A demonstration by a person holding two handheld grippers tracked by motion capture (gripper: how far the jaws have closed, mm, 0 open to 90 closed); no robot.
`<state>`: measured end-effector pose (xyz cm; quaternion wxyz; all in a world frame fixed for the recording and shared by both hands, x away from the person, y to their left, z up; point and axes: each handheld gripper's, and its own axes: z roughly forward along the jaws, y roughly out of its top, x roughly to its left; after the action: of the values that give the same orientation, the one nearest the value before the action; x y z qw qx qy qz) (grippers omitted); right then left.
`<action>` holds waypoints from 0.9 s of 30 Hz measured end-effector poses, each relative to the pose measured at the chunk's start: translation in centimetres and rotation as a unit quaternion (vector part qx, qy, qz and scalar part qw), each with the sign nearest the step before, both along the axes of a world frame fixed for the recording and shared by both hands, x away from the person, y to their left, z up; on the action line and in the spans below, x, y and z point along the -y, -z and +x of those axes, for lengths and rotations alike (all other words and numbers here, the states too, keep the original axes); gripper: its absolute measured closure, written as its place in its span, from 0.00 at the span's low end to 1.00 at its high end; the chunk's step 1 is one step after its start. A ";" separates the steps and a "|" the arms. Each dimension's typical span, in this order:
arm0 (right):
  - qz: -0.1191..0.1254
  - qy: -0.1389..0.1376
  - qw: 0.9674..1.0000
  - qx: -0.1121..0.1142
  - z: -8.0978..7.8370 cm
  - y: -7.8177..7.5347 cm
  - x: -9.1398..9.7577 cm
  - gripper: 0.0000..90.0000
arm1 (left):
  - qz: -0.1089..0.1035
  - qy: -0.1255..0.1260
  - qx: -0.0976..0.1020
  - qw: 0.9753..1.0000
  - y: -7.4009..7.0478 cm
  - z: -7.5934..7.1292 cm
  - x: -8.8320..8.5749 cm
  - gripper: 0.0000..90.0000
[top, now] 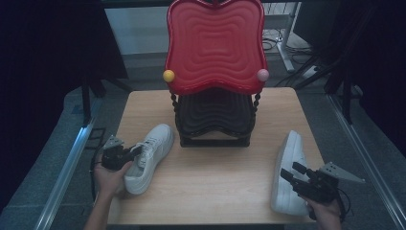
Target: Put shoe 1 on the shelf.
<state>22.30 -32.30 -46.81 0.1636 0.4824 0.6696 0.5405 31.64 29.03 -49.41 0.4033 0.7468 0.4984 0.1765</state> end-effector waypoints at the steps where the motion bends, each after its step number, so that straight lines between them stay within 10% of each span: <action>1: 0.000 0.000 1.000 0.000 0.0 0.0 0.0 0.39 | -0.001 -0.001 0.003 1.000 0.0 0.0 0.0 0.90; 13: 0.008 0.002 1.000 0.004 -0.2 -0.3 0.4 0.39 | -0.073 -0.003 0.017 0.997 -1.2 -0.5 0.0 0.91; 18: 0.012 0.003 1.000 0.005 -0.3 -0.3 0.5 0.39 | -0.154 -0.015 0.035 0.987 -1.9 -1.3 -0.5 0.91; 19: 0.012 0.003 1.000 0.005 -0.3 -0.3 0.5 0.39 | -0.187 -0.022 0.043 0.981 -2.1 -1.7 -0.6 0.91; 27: 0.013 0.004 1.000 0.005 -0.3 -0.3 0.4 0.39 | -0.224 -0.038 0.075 0.971 -3.3 -2.7 -0.9 0.90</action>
<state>21.95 -32.72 -46.49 0.1627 0.4841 0.6602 0.5507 28.93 29.97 -46.12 0.5899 0.6023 0.5217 0.1310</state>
